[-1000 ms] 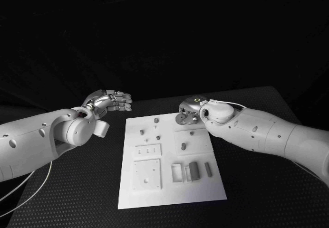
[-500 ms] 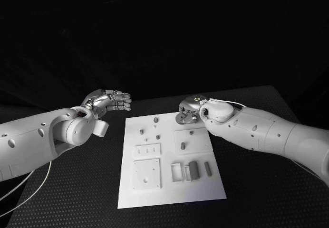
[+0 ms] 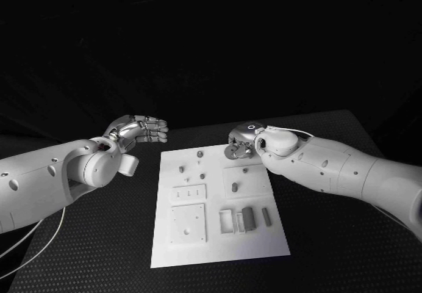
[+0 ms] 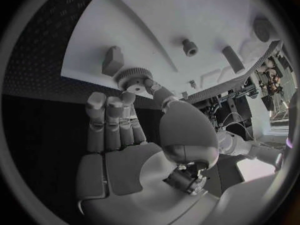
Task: Assemble the parts on the task board
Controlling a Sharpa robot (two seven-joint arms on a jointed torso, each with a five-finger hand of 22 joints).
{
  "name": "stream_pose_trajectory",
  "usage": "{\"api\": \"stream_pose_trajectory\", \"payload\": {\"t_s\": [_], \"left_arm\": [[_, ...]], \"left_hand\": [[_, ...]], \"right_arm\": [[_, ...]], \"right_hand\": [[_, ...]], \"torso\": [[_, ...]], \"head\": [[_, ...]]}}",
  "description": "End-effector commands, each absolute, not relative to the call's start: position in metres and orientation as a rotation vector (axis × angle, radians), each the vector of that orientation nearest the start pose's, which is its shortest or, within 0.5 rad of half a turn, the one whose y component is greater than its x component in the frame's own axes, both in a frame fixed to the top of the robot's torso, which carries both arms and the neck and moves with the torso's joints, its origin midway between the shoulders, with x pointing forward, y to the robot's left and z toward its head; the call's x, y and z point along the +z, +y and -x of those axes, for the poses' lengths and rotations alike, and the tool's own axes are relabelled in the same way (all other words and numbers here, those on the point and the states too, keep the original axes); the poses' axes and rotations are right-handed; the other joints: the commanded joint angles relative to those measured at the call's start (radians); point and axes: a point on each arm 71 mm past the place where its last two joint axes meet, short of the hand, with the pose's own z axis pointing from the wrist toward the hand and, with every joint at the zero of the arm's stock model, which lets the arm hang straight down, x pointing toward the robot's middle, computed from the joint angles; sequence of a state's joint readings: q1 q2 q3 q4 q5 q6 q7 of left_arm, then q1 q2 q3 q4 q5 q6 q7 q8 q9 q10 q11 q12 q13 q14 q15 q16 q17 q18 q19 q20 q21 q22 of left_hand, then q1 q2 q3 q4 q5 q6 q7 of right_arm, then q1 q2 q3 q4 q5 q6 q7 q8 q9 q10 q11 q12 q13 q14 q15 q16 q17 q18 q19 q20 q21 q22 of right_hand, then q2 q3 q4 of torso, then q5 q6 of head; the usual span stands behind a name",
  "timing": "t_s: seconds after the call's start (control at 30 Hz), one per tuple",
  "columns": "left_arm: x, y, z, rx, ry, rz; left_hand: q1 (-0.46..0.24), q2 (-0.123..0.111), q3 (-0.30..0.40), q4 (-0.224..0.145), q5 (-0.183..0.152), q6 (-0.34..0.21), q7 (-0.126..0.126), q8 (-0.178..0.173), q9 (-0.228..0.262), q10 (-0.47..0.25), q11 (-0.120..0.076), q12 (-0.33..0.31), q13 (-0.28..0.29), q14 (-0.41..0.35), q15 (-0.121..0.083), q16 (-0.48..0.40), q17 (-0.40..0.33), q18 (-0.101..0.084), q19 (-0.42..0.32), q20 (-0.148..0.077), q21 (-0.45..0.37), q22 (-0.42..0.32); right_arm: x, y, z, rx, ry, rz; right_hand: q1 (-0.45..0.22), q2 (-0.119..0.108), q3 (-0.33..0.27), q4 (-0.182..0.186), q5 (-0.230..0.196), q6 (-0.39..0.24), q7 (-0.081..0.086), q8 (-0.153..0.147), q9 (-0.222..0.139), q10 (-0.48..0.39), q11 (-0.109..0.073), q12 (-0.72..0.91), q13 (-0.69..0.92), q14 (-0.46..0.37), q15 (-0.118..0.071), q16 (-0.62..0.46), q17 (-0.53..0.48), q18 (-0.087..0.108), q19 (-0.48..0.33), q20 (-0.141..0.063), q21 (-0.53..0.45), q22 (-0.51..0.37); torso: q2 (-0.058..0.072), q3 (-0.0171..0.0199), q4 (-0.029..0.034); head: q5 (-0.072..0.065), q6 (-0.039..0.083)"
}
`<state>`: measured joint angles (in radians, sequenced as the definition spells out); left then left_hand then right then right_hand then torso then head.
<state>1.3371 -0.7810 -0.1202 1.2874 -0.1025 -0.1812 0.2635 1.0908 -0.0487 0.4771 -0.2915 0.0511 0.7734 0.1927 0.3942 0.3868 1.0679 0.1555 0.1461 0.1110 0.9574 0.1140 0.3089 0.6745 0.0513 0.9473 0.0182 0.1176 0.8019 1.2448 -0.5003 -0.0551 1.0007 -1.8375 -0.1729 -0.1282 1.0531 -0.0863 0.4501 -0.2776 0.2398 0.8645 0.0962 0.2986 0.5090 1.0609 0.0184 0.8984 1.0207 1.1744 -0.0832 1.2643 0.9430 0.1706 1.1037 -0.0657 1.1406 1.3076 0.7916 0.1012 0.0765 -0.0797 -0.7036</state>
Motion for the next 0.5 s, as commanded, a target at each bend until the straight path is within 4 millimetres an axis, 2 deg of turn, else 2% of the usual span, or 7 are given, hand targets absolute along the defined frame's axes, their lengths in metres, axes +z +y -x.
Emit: {"api": "stream_pose_trajectory", "payload": {"t_s": [0.03, 0.37, 0.5], "left_arm": [[-0.1544, 0.2437, -0.5420, -1.396, 1.533, 0.972], [-0.1545, 0.2451, -0.5418, -1.391, 1.532, 0.975], [-0.1545, 0.2451, -0.5418, -1.391, 1.532, 0.975]], "left_hand": [[-0.007, 0.000, -0.007, 0.001, 0.000, 0.001, 0.006, -0.003, -0.002, 0.002, 0.002, -0.005, -0.001, 0.002, 0.009, -0.005, 0.002, 0.008, 0.004, 0.005, -0.004, 0.000], [-0.008, -0.001, -0.007, 0.001, 0.000, 0.001, 0.006, -0.004, -0.002, 0.002, 0.002, -0.006, -0.001, 0.001, 0.009, -0.006, 0.002, 0.008, 0.004, 0.005, -0.005, 0.000], [-0.008, -0.001, -0.008, 0.001, 0.000, 0.001, 0.006, -0.004, -0.002, 0.002, 0.002, -0.006, -0.001, 0.001, 0.009, -0.006, 0.002, 0.008, 0.004, 0.005, -0.005, 0.000]], "right_arm": [[-0.2254, -0.1833, -0.5698, 0.131, 1.795, 0.529], [-0.2274, -0.1865, -0.5695, 0.121, 1.808, 0.529], [-0.2271, -0.1849, -0.5691, 0.129, 1.801, 0.533]], "right_hand": [[-0.007, -0.005, -0.001, -0.005, 0.005, 0.027, 0.041, -0.011, 0.004, -0.007, 0.006, 0.003, -0.002, -0.009, 0.002, -0.001, 0.001, 0.091, -0.008, 0.000, 0.001, 0.016], [-0.007, -0.006, 0.001, -0.003, 0.006, 0.027, 0.042, -0.013, 0.003, -0.009, 0.008, 0.004, -0.004, -0.011, 0.003, -0.002, 0.001, 0.091, -0.009, 0.001, 0.000, 0.016], [0.008, 0.013, 0.008, -0.010, 0.005, 0.038, 0.040, -0.009, 0.005, -0.008, 0.006, 0.009, -0.004, -0.009, 0.002, 0.001, 0.003, 0.091, -0.008, 0.001, 0.002, 0.017]], "torso": [[0.000, 0.0003, 0.0635], [0.000, 0.0002, 0.0625], [0.000, 0.0005, 0.0622]], "head": [[-0.001, -0.001], [-0.002, -0.003], [-0.002, -0.003]]}}
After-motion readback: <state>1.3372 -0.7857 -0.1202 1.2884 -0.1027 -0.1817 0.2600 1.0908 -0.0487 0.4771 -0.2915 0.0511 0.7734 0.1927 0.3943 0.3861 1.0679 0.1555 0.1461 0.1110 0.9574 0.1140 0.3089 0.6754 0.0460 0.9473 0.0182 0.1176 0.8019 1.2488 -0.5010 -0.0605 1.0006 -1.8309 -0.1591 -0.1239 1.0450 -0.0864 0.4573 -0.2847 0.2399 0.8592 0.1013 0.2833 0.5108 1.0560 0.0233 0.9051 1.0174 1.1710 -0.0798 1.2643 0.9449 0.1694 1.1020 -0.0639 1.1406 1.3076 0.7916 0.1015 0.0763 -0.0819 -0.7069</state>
